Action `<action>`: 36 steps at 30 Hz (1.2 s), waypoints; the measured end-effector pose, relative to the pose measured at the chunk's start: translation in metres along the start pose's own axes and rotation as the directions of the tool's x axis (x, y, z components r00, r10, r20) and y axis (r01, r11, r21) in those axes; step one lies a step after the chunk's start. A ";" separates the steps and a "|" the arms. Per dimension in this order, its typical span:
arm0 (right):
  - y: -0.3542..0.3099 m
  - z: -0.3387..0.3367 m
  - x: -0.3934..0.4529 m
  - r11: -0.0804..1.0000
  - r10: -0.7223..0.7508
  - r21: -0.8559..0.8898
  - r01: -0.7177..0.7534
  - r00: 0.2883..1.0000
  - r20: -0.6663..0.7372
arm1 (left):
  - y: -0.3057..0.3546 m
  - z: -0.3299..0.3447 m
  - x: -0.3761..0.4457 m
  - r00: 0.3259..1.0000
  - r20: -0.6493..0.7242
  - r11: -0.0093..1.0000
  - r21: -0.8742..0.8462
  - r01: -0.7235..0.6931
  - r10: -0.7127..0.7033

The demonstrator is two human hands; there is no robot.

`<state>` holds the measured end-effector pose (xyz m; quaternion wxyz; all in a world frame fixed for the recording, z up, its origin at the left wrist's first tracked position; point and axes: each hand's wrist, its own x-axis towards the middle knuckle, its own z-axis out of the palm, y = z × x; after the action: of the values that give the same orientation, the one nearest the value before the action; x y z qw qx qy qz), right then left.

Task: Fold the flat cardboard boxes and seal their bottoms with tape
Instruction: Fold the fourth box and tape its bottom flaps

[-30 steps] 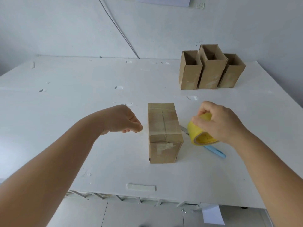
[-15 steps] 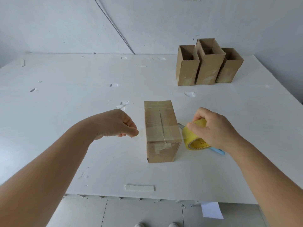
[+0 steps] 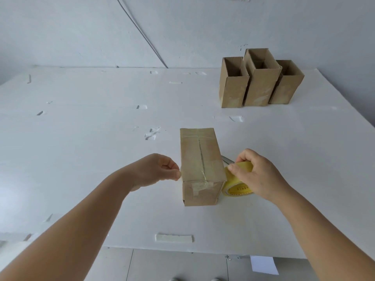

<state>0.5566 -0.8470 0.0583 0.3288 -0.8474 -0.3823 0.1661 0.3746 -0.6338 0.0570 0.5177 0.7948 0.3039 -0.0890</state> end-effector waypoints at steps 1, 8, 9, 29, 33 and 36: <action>0.001 0.001 0.000 1.000 -0.003 0.010 0.003 1.000 -0.001 | -0.004 0.003 0.003 1.000 0.015 0.999 -0.041 -0.005 0.006; 0.002 0.005 0.002 0.999 -0.006 -0.041 0.006 1.000 -0.014 | -0.024 0.017 0.009 0.997 0.016 0.985 -0.154 0.081 -0.079; 0.001 0.005 0.002 0.999 -0.002 -0.043 0.001 1.000 -0.013 | -0.025 0.020 0.008 0.996 -0.035 0.990 -0.121 0.078 -0.082; -0.003 0.010 0.001 0.998 0.003 -0.068 -0.005 1.000 -0.031 | -0.001 0.081 -0.043 0.819 -0.374 0.898 0.106 -0.427 0.434; -0.003 0.010 0.001 0.998 0.005 -0.061 -0.007 1.000 -0.023 | 0.007 0.050 -0.014 0.759 -0.189 0.734 0.478 -0.483 0.623; -0.004 0.008 0.000 0.998 0.013 -0.060 -0.014 1.000 -0.016 | 0.015 0.035 -0.006 0.806 -0.088 0.716 0.522 -0.463 0.586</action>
<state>0.5500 -0.8415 0.0554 0.3051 -0.8608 -0.3786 0.1503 0.3844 -0.6715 0.0554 0.2676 0.9546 0.0943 0.0902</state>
